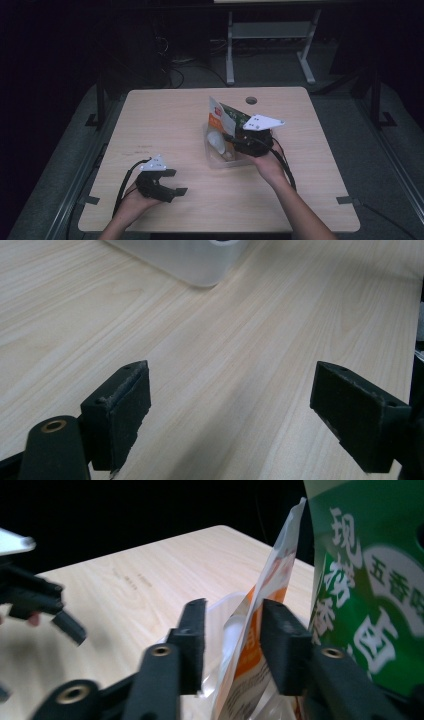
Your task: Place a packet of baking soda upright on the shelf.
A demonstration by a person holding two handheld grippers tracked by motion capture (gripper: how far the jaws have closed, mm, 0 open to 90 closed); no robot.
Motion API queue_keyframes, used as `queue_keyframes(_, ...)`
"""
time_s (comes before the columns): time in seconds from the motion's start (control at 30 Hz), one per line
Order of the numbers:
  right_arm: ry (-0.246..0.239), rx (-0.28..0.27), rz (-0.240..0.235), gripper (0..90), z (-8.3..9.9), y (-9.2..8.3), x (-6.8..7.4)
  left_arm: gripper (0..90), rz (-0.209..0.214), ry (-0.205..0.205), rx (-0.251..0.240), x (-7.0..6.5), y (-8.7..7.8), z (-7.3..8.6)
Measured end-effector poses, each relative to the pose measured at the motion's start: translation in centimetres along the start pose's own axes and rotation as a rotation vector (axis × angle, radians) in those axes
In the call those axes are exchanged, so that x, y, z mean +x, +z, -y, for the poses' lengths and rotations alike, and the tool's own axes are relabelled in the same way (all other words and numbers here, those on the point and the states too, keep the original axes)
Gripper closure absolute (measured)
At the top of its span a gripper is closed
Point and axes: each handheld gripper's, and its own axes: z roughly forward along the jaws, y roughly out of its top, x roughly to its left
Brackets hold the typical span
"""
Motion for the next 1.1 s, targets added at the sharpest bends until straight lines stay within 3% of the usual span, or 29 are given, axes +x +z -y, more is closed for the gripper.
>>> queue_keyframes(0.17, 0.001, 0.056, -0.003, 50.7, 1.1, -1.3, 0.2, 15.9, 0.006, -0.002, 0.003, -0.2, 0.1, 0.1)
queue_keyframes(0.23, 0.0, 0.073, -0.008, 49.7, 1.6, -1.7, 0.1, 15.9, 0.005, 0.015, 0.009, -0.1, 0.1, 0.0)
queue_keyframes(0.33, 0.009, 0.1, -0.021, 47.3, 2.4, -2.5, 0.0, 15.8, 0.013, 0.002, 0.008, -0.2, 0.2, 0.1)
queue_keyframes(0.4, 0.014, 0.116, -0.027, 45.8, 2.8, -3.0, 0.0, 15.9, 0.012, 0.022, 0.02, -0.1, 0.2, 0.1)
queue_keyframes(0.53, 0.013, 0.131, -0.04, 42.1, 3.7, -4.0, -0.1, 15.8, 0.018, 0.021, 0.026, -0.2, 0.3, 0.1)
queue_keyframes(0.7, 0.019, 0.145, -0.047, 37.9, 4.5, -4.8, -0.1, 15.8, 0.017, 0.061, 0.056, -0.3, 0.7, 0.2)
queue_keyframes(0.8, 0.007, 0.149, -0.058, 36.0, 5.1, -5.2, 0.0, 15.8, 0.018, 0.054, 0.055, -0.6, 0.8, 0.3)
queue_keyframes(1.1, 0.015, 0.181, -0.102, 31.5, 6.8, -6.4, 0.1, 15.8, 0.025, 0.085, 0.074, -0.5, 0.8, 0.3)
